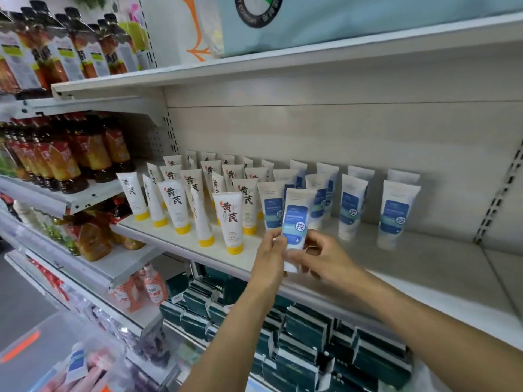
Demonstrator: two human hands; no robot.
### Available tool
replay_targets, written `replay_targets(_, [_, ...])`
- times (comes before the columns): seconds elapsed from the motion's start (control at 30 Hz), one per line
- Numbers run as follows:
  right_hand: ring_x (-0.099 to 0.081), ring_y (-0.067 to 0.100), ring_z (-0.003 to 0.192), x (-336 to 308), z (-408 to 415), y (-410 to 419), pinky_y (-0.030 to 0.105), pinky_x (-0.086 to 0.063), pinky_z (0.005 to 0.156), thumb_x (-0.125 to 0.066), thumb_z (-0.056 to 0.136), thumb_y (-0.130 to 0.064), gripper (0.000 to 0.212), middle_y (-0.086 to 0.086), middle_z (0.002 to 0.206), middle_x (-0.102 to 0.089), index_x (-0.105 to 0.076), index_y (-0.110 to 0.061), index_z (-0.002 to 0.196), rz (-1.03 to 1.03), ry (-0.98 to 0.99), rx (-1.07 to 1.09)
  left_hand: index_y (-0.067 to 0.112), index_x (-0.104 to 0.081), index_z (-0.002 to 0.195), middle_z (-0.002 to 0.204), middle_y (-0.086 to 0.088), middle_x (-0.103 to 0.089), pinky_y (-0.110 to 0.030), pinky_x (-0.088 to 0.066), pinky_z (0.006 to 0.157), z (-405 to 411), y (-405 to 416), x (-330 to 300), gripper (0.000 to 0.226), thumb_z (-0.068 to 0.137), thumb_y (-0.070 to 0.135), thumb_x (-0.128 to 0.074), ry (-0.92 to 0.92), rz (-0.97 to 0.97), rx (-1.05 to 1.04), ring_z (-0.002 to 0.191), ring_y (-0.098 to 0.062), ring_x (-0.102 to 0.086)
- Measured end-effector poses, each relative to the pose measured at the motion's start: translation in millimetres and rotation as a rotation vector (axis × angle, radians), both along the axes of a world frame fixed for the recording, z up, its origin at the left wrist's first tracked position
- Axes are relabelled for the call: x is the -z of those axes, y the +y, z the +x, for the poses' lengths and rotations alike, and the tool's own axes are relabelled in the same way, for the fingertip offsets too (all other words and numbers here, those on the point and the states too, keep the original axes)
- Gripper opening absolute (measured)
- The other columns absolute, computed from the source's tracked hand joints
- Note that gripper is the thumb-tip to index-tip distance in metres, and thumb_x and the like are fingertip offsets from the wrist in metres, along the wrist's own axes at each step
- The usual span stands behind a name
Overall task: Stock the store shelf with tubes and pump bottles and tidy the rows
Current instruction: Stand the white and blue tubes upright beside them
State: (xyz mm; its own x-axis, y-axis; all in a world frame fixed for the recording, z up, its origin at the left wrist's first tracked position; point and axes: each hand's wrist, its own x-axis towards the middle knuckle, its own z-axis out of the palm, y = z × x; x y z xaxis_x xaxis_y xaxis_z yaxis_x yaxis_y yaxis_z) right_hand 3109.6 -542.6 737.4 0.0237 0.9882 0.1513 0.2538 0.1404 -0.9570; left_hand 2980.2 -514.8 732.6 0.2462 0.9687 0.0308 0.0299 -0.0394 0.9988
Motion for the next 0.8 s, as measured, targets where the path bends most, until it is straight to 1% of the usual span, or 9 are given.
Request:
replay_targets(0.07, [-0.059, 0.006, 0.06, 1.8, 6.7, 0.4, 0.018, -0.043, 0.048, -0.076, 0.082, -0.021, 0.029, 0.002, 0.081, -0.068, -0.063, -0.023, 0.108, 0.011, 0.001, 0.033, 0.026, -0.054, 0.118, 0.107, -0.009, -0.07, -0.037, -0.051, 0.082, 6.3, -0.5, 0.2, 0.026, 0.103, 0.02, -0.033, -0.001, 0.027, 0.026, 0.095, -0.023, -0.067])
replay_targets(0.13, [-0.061, 0.004, 0.063, 4.3, 12.9, 1.7, 0.017, -0.045, 0.052, -0.077, 0.081, -0.019, 0.033, -0.001, 0.084, -0.069, -0.062, -0.02, 0.111, 0.038, -0.025, 0.058, 0.027, -0.054, 0.121, 0.112, -0.007, -0.069, -0.038, -0.054, 0.089, 12.3, 0.5, 0.9, 0.028, 0.103, 0.018, -0.033, 0.003, 0.031, 0.047, 0.1, -0.021, -0.066])
replay_targets(0.2, [-0.065, 0.0, 0.075, 7.9, 19.6, 4.6, 0.015, -0.048, 0.063, -0.078, 0.081, -0.019, 0.034, -0.006, 0.092, -0.071, -0.062, -0.021, 0.111, 0.077, -0.07, 0.081, 0.027, -0.056, 0.12, 0.115, -0.006, -0.067, -0.034, -0.053, 0.089, 17.2, 1.4, -1.0, 0.033, 0.101, 0.01, -0.035, 0.004, 0.016, 0.063, 0.104, -0.017, -0.063])
replay_targets(0.27, [-0.066, 0.001, 0.088, 12.9, 25.5, 9.5, 0.02, -0.051, 0.076, -0.079, 0.08, -0.024, 0.033, -0.01, 0.098, -0.071, -0.063, -0.026, 0.109, 0.102, -0.099, 0.106, 0.027, -0.057, 0.12, 0.119, -0.003, -0.065, -0.027, -0.048, 0.09, 20.6, 1.4, -4.6, 0.04, 0.098, 0.002, -0.036, 0.009, -0.012, 0.089, 0.107, -0.013, -0.06])
replay_targets(0.4, [-0.064, 0.001, 0.092, 23.9, 34.5, 26.0, 0.022, -0.05, 0.081, -0.077, 0.08, -0.028, 0.039, -0.014, 0.101, -0.068, -0.058, -0.023, 0.114, 0.098, -0.195, 0.247, 0.019, -0.049, 0.137, 0.133, 0.003, -0.055, -0.032, -0.038, 0.106, 25.6, 1.9, -6.9, 0.038, 0.099, 0.012, -0.047, 0.038, -0.073, 0.104, 0.124, -0.014, -0.049])
replay_targets(0.47, [-0.064, 0.011, 0.095, 28.7, 40.1, 36.7, 0.032, -0.051, 0.085, -0.075, 0.08, -0.032, 0.042, -0.006, 0.105, -0.067, -0.054, -0.022, 0.116, 0.05, -0.306, 0.343, 0.018, -0.048, 0.138, 0.134, 0.003, -0.052, -0.036, -0.037, 0.11, 24.1, 2.1, -5.1, 0.039, 0.098, 0.017, -0.051, 0.042, -0.111, 0.072, 0.125, -0.015, -0.048])
replay_targets(0.5, [-0.064, 0.016, 0.095, 30.9, 42.1, 41.6, 0.037, -0.052, 0.087, -0.075, 0.08, -0.035, 0.043, -0.002, 0.106, -0.067, -0.053, -0.021, 0.114, 0.015, -0.353, 0.376, 0.017, -0.05, 0.135, 0.132, 0.001, -0.053, -0.037, -0.039, 0.11, 22.5, 2.1, -4.2, 0.037, 0.098, 0.017, -0.051, 0.034, -0.127, 0.059, 0.122, -0.016, -0.049])
replay_targets(0.57, [-0.063, 0.021, 0.094, 33.1, 42.4, 49.3, 0.04, -0.052, 0.087, -0.074, 0.078, -0.039, 0.045, 0.002, 0.107, -0.066, -0.051, -0.02, 0.112, -0.028, -0.4, 0.406, 0.017, -0.055, 0.127, 0.126, -0.002, -0.055, -0.035, -0.045, 0.103, 18.0, 1.8, -3.6, 0.029, 0.098, 0.015, -0.051, 0.005, -0.159, 0.025, 0.112, -0.016, -0.053])
replay_targets(0.8, [-0.06, 0.026, 0.106, 30.7, 35.8, 61.3, 0.031, -0.046, 0.085, -0.074, 0.081, -0.037, 0.051, 0.007, 0.121, -0.061, -0.048, -0.017, 0.12, -0.059, -0.48, 0.433, 0.014, -0.061, 0.116, 0.113, -0.005, -0.059, -0.025, -0.055, 0.08, 2.1, 4.1, -1.2, 0.02, 0.098, 0.014, -0.052, -0.073, -0.189, -0.102, 0.097, -0.014, -0.057])
